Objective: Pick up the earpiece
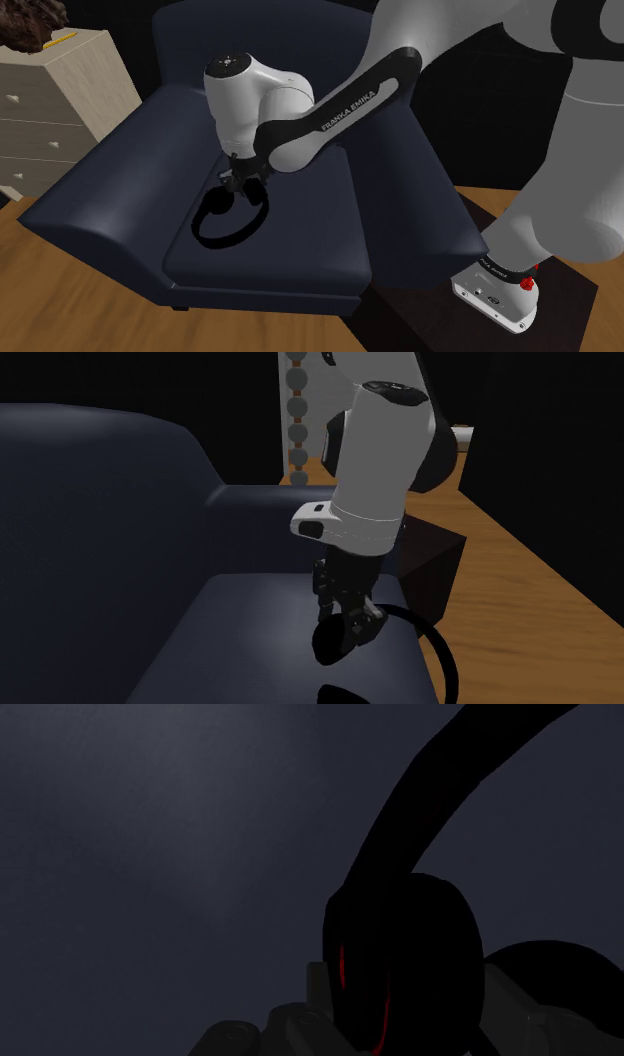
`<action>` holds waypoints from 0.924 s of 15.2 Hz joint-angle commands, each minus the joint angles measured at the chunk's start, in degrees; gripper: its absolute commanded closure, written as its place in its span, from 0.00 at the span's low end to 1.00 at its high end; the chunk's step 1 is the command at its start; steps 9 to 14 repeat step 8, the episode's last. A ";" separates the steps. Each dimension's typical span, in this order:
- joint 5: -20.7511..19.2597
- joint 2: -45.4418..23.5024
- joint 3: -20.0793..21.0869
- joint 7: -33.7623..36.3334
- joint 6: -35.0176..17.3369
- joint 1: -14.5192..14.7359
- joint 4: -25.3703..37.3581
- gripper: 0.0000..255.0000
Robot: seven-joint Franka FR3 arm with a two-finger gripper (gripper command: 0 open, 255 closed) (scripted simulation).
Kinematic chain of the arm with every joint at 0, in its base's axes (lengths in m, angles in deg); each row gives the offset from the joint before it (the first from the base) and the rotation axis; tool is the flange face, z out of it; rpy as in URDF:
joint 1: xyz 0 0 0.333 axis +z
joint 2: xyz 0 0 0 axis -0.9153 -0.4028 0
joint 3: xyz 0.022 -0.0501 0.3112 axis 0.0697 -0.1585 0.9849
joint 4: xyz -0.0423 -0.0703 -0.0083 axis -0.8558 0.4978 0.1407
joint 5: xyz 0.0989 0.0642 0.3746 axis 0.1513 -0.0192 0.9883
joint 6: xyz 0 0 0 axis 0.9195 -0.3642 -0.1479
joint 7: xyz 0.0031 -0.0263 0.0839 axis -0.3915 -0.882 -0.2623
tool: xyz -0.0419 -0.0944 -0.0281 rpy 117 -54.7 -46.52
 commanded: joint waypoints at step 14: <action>2.82 3.50 1.35 -2.21 3.95 -0.98 1.09 1.00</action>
